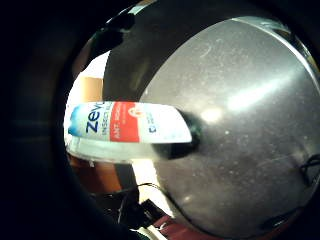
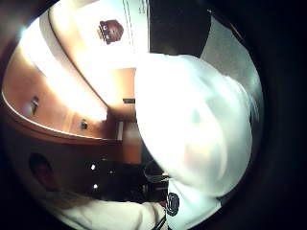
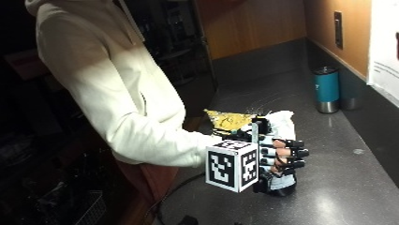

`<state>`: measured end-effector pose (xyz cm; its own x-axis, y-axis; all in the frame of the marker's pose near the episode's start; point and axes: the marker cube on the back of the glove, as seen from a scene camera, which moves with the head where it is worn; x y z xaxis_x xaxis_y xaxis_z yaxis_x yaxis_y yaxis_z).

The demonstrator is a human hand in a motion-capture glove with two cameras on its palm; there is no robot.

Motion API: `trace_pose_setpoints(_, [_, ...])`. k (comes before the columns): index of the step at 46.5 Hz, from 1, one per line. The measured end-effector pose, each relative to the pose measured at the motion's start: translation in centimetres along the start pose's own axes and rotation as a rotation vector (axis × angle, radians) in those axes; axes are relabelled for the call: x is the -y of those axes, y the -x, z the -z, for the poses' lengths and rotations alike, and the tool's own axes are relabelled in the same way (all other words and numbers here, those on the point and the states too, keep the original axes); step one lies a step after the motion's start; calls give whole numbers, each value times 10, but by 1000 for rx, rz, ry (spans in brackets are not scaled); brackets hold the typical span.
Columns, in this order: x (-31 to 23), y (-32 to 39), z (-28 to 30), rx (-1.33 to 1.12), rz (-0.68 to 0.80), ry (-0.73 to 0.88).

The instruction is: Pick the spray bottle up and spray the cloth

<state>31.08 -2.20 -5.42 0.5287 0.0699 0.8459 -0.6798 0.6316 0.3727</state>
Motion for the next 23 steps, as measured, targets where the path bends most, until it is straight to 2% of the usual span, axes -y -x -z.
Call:
trace_pose_setpoints(15, [18,11,-21,109,-99,-52])
trace_pose_setpoints(23, [22,24,-37,16,-47,39])
